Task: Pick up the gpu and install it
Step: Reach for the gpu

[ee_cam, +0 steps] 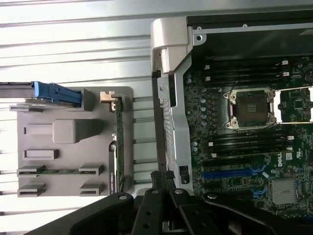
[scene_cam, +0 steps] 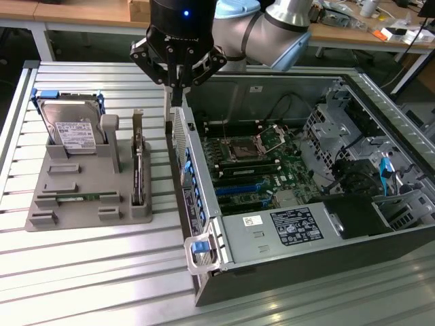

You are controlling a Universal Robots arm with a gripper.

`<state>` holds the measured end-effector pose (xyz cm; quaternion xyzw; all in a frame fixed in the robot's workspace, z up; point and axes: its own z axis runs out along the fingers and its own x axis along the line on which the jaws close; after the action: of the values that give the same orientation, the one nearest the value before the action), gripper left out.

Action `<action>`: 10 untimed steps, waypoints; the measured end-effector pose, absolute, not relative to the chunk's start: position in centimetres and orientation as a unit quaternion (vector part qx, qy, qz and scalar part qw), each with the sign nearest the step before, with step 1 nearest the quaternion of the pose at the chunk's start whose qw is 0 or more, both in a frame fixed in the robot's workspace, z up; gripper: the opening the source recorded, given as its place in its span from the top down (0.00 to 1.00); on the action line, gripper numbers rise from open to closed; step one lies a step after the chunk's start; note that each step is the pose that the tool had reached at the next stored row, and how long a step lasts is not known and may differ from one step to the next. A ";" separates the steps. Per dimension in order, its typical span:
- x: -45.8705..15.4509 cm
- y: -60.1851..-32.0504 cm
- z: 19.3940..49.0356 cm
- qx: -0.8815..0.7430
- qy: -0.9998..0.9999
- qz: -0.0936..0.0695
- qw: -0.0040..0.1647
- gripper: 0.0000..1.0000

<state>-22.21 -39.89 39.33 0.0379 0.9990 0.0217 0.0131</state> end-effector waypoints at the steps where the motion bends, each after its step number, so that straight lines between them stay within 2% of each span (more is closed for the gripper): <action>1: -22.4 -39.9 39.3 0.038 0.999 0.022 0.013 0.89; 10: -24.1 -39.9 39.3 0.038 0.999 0.022 0.013 0.89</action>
<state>-24.11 -39.89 39.33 0.0379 0.9990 0.0217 0.0131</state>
